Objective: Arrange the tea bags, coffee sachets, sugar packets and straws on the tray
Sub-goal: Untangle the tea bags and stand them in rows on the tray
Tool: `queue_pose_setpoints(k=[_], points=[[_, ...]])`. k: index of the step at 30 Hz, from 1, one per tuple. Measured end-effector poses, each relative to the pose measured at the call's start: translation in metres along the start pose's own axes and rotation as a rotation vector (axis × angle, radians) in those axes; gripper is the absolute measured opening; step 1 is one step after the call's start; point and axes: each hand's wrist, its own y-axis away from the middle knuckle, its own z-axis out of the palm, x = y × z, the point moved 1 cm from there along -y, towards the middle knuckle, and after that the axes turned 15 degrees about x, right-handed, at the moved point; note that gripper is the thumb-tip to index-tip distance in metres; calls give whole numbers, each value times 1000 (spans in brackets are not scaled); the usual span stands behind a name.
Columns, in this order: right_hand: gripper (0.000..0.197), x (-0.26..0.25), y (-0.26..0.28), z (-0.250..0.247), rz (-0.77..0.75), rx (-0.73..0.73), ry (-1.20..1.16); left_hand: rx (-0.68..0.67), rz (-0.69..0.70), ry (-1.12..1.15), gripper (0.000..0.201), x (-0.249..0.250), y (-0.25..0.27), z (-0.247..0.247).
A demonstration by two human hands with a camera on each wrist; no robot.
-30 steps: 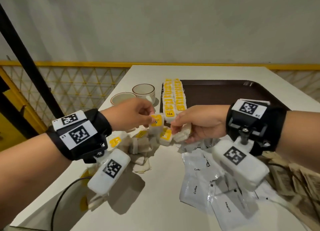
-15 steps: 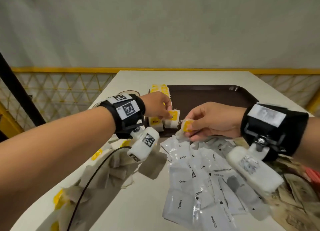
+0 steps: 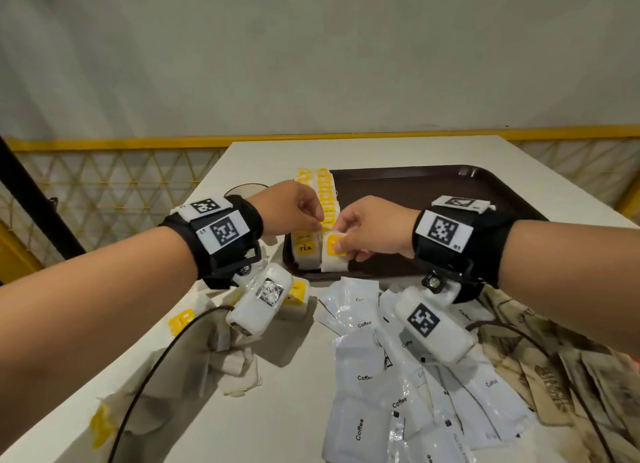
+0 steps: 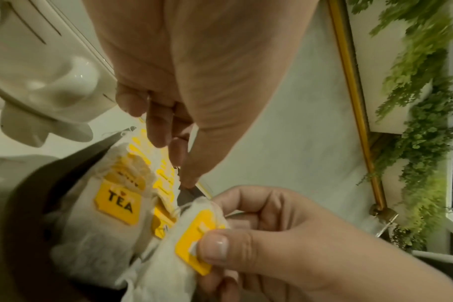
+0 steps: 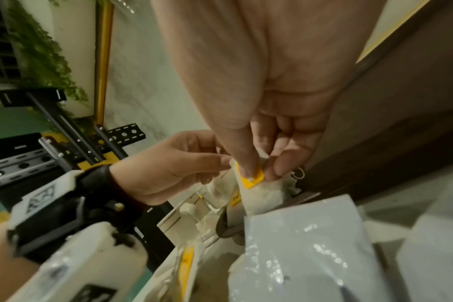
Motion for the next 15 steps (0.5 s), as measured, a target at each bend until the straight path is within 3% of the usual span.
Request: queue_pose_setpoints(k=[6, 9, 12, 15], points=[[30, 1, -5, -6, -65, 73, 24, -109, 91, -120, 5, -7, 14, 1], [24, 2, -5, -13, -142, 133, 64, -148, 130, -127, 9, -10, 17, 2], [7, -3, 1, -14, -270, -70, 224, -202, 161, -154, 12, -12, 17, 3], [14, -9, 6, -5, -363, -298, 423, -252, 204, -186, 11, -11, 16, 5]])
